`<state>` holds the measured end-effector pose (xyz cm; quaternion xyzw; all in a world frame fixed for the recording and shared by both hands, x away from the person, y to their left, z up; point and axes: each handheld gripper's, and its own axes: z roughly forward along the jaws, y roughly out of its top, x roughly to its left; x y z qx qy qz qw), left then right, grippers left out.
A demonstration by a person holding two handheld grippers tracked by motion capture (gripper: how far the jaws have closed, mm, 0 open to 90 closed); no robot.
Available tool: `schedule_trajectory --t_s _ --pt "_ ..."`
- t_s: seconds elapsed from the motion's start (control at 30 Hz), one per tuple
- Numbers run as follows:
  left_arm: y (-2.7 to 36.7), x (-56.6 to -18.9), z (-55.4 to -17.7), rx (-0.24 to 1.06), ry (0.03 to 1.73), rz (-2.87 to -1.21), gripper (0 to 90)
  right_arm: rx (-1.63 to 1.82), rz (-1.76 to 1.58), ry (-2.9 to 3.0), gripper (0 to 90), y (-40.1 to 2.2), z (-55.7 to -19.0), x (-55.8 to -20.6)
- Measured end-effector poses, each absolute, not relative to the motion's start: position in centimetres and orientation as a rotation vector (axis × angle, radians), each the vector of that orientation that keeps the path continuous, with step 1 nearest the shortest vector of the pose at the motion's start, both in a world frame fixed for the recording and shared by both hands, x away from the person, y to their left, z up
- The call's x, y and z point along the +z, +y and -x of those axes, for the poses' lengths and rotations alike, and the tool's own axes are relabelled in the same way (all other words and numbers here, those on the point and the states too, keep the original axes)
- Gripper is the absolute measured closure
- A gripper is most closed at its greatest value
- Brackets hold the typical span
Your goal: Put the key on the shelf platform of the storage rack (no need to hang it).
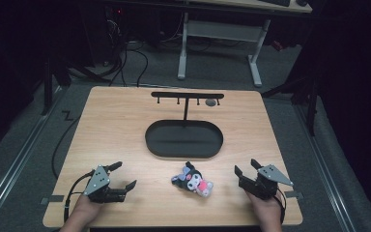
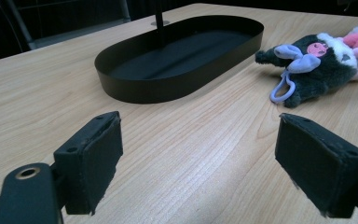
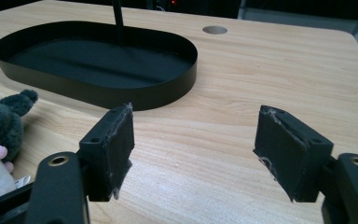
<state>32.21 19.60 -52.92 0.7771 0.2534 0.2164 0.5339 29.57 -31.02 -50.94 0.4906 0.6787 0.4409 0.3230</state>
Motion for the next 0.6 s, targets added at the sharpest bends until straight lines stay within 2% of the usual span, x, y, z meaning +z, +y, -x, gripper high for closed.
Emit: schedule_trajectory --t_s 0.6 --pt "19.21 -52.94 -32.24 0.527 0.580 -1.875 17.2 1.097 -1.245 1.819 26.3 -30.37 -29.41 -50.92"
